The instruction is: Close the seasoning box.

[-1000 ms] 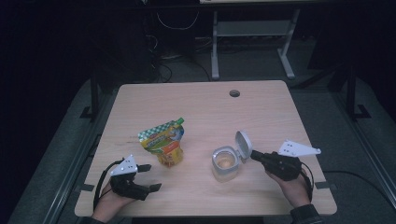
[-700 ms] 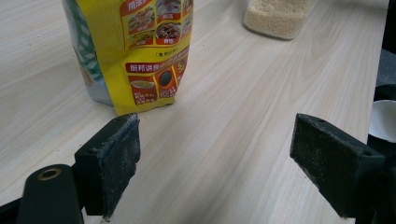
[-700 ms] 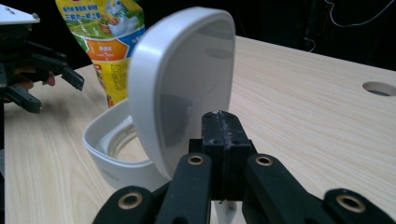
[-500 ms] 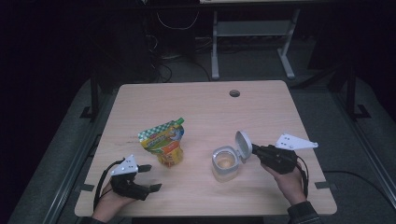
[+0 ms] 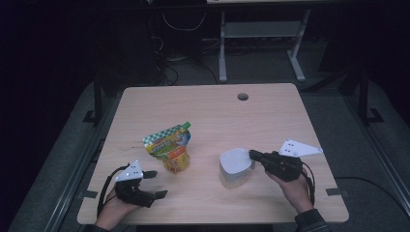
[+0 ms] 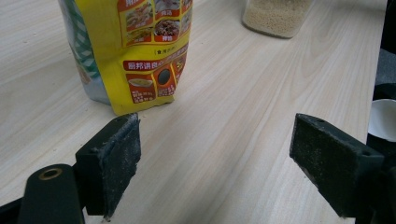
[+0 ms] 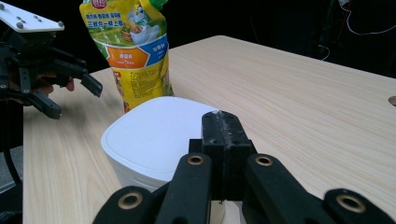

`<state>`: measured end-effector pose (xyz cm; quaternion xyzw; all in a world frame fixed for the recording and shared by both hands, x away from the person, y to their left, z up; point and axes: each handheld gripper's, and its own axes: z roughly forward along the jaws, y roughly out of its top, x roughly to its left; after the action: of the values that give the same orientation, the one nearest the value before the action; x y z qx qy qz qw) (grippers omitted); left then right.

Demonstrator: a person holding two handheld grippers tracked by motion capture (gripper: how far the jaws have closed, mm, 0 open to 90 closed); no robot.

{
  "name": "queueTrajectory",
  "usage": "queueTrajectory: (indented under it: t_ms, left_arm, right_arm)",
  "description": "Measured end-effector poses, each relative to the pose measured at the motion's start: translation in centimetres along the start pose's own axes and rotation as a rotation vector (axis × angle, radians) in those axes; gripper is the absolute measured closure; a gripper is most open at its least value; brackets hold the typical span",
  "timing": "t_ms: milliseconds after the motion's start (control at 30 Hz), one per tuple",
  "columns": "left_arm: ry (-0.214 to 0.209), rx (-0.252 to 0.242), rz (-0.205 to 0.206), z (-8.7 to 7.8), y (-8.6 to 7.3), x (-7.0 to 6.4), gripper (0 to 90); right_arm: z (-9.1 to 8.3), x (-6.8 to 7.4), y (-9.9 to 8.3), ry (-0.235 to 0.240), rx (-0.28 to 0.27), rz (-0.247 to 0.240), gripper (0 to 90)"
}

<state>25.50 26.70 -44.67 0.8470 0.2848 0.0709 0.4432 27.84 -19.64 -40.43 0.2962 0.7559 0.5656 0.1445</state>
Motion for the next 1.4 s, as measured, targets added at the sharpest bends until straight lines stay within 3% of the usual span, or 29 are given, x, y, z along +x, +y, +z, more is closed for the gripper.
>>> queueTrajectory:
  t_ms: [200, 500, 700, 833, 967, 1133, 1400]
  left_arm:
    - [0.001, 0.0, -0.003, 0.0, 0.0, 0.0, 16.4]
    - [-0.001, 0.003, -0.003, 0.1, -0.1, 0.1, 16.4]
    - [0.003, 0.001, 0.002, 0.0, -0.2, 0.2, 16.4]
    - [0.01, -0.003, -0.007, 0.0, -0.2, 0.3, 16.4]
    - [0.01, -0.001, -0.003, 0.0, -0.1, 0.4, 16.4]
    - [0.02, 0.0, 0.003, 0.0, -0.2, 0.5, 16.4]
    - [0.043, 0.011, 0.0, -0.1, -0.4, 0.9, 16.4]
  right_arm:
    - [-0.3, -0.3, -0.3, -0.028, -0.002, 0.003, 86.7]
    - [-1.3, -1.4, -0.9, -0.099, -0.004, 0.03, 70.3]
    - [-1.9, -2.0, -1.9, -0.164, 0.021, 0.032, 54.8]
    - [-2.1, -2.4, -2.7, -0.194, 0.042, 0.039, 49.3]
    - [-2.3, -2.6, -3.2, -0.197, 0.058, 0.053, 43.2]
    - [-2.4, -3.3, -4.6, -0.231, 0.118, 0.062, 30.9]
    - [-1.2, -3.9, -5.9, -0.253, 0.229, 0.064, 22.1]
